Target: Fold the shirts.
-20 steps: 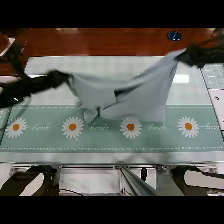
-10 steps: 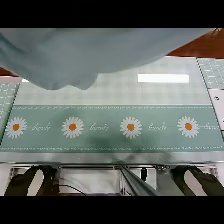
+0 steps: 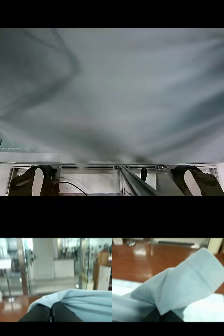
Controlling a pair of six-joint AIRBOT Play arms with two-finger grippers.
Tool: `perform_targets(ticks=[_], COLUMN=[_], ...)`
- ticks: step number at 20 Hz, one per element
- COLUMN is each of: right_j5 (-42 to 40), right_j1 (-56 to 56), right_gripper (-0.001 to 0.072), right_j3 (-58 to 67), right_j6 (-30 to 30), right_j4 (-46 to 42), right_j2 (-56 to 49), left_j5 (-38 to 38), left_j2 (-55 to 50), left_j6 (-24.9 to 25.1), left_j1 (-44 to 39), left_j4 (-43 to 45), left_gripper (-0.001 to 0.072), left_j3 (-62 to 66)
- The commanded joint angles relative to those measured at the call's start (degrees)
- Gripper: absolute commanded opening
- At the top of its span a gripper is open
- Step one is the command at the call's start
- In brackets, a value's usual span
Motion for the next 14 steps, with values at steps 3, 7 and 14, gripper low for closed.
perform_targets(ticks=[3, 7, 14], right_j5=[-2.3, -18.0, -34.2], right_j1=[0.0, 0.2, 8.1], right_gripper=[0.0024, 0.0024, 0.0024], right_j3=[-22.5, -42.1, -31.8], right_j6=[-0.1, -6.7, -10.9], right_j4=[4.3, 15.6, 22.0], right_j2=[0.4, -6.4, -42.9], left_j5=[-2.3, 6.2, 26.6], left_j2=[-3.1, -15.0, -39.1], left_j6=[0.4, 5.0, 3.6], left_j1=[-0.2, -6.4, -18.1], left_j4=[-6.5, -15.5, -15.5], left_gripper=[0.0019, 0.0019, 0.0019], left_j3=[-24.1, -38.6, -35.0])
